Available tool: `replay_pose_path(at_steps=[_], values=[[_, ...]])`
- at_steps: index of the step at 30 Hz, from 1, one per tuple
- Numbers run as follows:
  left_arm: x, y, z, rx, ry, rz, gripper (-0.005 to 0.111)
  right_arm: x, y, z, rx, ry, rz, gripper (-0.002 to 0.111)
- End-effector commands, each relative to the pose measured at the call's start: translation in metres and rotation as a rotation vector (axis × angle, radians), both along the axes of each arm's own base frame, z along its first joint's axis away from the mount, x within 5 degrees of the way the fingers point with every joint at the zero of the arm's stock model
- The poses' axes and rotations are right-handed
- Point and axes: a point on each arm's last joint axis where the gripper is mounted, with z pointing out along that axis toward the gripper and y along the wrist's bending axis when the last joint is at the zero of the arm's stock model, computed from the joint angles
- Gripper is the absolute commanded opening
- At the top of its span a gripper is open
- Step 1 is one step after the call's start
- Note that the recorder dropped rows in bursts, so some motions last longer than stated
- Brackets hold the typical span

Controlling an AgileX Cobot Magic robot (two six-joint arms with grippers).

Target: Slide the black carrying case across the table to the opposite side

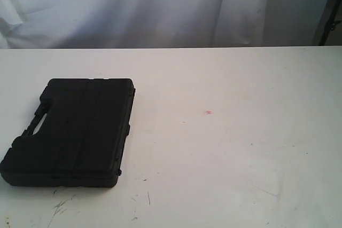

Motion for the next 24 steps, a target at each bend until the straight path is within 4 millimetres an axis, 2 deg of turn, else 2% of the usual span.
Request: replay_pose_path(at_steps=[1,24], values=[[0.0007,-0.0004,0.0017,-0.022,-0.032,0.0,0.0,-0.0001,-0.0003,-0.0011,-0.002,0.001,-0.005,0.0],[0.0007,0.0011,0.0016,0.016,-0.033,0.009,0.0,-0.0001,-0.0003,-0.0011,-0.002,0.001,-0.005,0.0]])
